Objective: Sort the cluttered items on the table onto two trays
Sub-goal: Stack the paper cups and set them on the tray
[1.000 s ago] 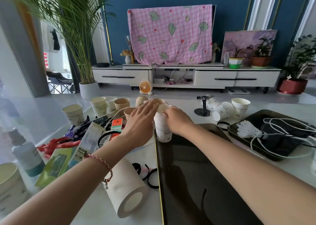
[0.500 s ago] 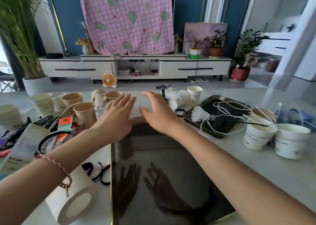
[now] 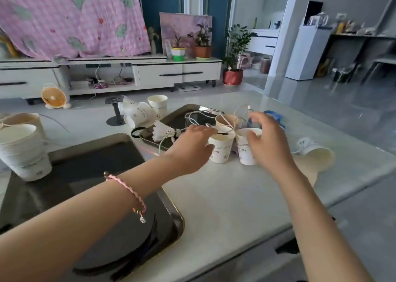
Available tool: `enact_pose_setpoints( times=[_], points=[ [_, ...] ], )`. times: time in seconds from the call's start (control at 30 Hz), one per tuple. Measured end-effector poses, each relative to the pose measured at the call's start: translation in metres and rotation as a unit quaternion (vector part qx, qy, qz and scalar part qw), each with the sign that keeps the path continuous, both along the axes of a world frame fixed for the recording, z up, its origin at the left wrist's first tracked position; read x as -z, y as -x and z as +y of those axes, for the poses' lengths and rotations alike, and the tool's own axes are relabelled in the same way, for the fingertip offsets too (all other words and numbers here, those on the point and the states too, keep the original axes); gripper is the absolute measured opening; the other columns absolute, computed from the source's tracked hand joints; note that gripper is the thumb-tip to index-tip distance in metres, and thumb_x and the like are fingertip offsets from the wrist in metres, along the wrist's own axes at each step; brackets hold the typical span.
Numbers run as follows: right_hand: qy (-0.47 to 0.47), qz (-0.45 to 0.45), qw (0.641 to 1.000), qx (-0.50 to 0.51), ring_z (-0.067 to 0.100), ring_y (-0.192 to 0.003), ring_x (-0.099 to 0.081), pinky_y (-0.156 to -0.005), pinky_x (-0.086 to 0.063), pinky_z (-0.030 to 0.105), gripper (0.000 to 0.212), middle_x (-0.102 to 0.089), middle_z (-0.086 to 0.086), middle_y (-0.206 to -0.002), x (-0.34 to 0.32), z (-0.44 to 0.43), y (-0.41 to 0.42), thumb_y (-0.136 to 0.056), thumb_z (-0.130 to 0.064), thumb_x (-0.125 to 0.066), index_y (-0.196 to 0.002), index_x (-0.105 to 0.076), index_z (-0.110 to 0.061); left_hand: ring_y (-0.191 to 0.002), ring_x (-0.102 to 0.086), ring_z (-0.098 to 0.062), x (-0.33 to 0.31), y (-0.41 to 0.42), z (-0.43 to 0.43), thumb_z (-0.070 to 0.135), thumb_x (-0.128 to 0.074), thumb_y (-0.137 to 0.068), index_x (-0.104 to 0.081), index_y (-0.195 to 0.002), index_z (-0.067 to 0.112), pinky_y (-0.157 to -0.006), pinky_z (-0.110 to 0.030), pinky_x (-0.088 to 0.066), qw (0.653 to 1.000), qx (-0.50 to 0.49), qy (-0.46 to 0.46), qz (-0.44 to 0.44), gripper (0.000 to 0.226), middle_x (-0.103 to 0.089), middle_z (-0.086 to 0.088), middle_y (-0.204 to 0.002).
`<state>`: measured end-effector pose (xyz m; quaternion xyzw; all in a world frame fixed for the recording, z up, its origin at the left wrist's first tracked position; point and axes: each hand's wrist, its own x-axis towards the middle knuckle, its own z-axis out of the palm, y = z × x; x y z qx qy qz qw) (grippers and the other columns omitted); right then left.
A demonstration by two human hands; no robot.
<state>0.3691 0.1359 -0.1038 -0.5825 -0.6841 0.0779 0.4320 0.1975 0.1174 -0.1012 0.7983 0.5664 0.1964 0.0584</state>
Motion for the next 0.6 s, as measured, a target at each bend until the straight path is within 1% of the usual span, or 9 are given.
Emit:
enact_pose_setpoints(
  times=[0.07, 0.13, 0.23, 0.33, 0.4, 0.43, 0.47, 0.53, 0.6],
  points=[
    [0.053, -0.066, 0.996, 0.014, 0.028, -0.124, -0.046, -0.092, -0.038, 0.034, 0.049, -0.043, 0.008, -0.139, 0.013, 0.000, -0.015, -0.089, -0.006, -0.050, -0.137, -0.043, -0.015, -0.133, -0.029, -0.023, 0.006, -0.016, 0.009, 0.022, -0.045, -0.097, -0.032, -0.143, 0.018, -0.107, -0.036, -0.027, 0.999, 0.003, -0.004, 0.034, 0.048, -0.041, -0.003, -0.144],
    [0.089, -0.101, 0.991, 0.006, 0.028, -0.127, -0.043, -0.094, -0.037, 0.035, 0.050, -0.037, 0.008, -0.143, 0.022, -0.001, -0.020, -0.091, -0.009, -0.049, -0.139, -0.038, -0.015, -0.133, -0.028, -0.024, 0.011, -0.026, 0.017, 0.024, -0.044, -0.097, -0.030, -0.144, 0.018, -0.106, -0.036, -0.024, 0.997, -0.004, -0.003, 0.079, 0.049, -0.041, -0.005, -0.143],
    [0.087, -0.154, 0.984, 0.012, 0.029, -0.119, -0.048, -0.089, -0.040, 0.036, 0.041, -0.038, 0.007, -0.138, 0.021, 0.000, -0.021, -0.093, -0.011, -0.047, -0.134, -0.044, -0.014, -0.130, -0.031, -0.025, 0.019, -0.029, 0.026, 0.022, -0.045, -0.097, -0.042, -0.138, 0.016, -0.105, -0.035, -0.023, 0.992, -0.015, -0.014, 0.124, 0.042, -0.045, -0.007, -0.137],
    [0.077, -0.190, 0.979, 0.011, 0.031, -0.109, -0.052, -0.084, -0.042, 0.037, 0.030, -0.045, 0.010, -0.126, 0.022, -0.001, -0.027, -0.093, -0.010, -0.047, -0.122, -0.053, -0.010, -0.117, -0.040, -0.024, 0.024, -0.033, 0.028, 0.014, -0.043, -0.096, -0.056, -0.120, 0.013, -0.097, -0.033, -0.026, 0.989, -0.011, -0.047, 0.139, 0.027, -0.055, -0.005, -0.122],
    [0.082, -0.200, 0.976, 0.002, 0.031, -0.106, -0.053, -0.084, -0.043, 0.037, 0.022, -0.051, 0.012, -0.119, 0.025, -0.003, -0.031, -0.094, -0.011, -0.047, -0.112, -0.058, -0.006, -0.102, -0.046, -0.024, 0.023, -0.034, 0.026, 0.015, -0.040, -0.097, -0.059, -0.104, 0.011, -0.088, -0.033, -0.029, 0.993, -0.013, -0.060, 0.104, 0.021, -0.060, -0.007, -0.109],
    [0.084, -0.195, 0.977, -0.006, 0.031, -0.104, -0.054, -0.084, -0.043, 0.037, 0.019, -0.054, 0.013, -0.117, 0.027, -0.004, -0.033, -0.094, -0.011, -0.048, -0.108, -0.059, -0.005, -0.094, -0.047, -0.025, 0.020, -0.034, 0.023, 0.017, -0.037, -0.099, -0.057, -0.098, 0.010, -0.083, -0.033, -0.029, 0.995, -0.017, -0.054, 0.080, 0.021, -0.061, -0.008, -0.102],
    [0.084, -0.187, 0.979, -0.014, 0.032, -0.101, -0.055, -0.083, -0.044, 0.037, 0.018, -0.057, 0.014, -0.114, 0.028, -0.006, -0.034, -0.094, -0.011, -0.048, -0.104, -0.061, -0.004, -0.087, -0.046, -0.025, 0.017, -0.035, 0.019, 0.019, -0.035, -0.100, -0.055, -0.094, 0.010, -0.078, -0.032, -0.028, 0.997, -0.021, -0.042, 0.054, 0.023, -0.060, -0.008, -0.096],
    [0.079, -0.161, 0.983, -0.028, 0.031, -0.098, -0.057, -0.080, -0.045, 0.036, 0.016, -0.062, 0.014, -0.109, 0.027, -0.009, -0.036, -0.094, -0.011, -0.050, -0.101, -0.063, -0.004, -0.083, -0.047, -0.025, 0.010, -0.034, 0.013, 0.021, -0.033, -0.100, -0.050, -0.085, 0.013, -0.071, -0.031, -0.028, 1.000, -0.027, -0.003, -0.011, 0.023, -0.055, -0.005, -0.085],
    [0.076, -0.121, 0.989, -0.035, 0.028, -0.094, -0.059, -0.077, -0.046, 0.033, 0.016, -0.066, 0.009, -0.102, 0.021, -0.013, -0.035, -0.094, -0.013, -0.052, -0.100, -0.065, -0.008, -0.071, -0.046, -0.020, 0.002, -0.031, 0.006, 0.020, -0.035, -0.099, -0.046, -0.077, 0.015, -0.060, -0.028, -0.032, 0.994, -0.035, 0.042, -0.093, 0.025, -0.049, 0.000, -0.074]
  ],
)
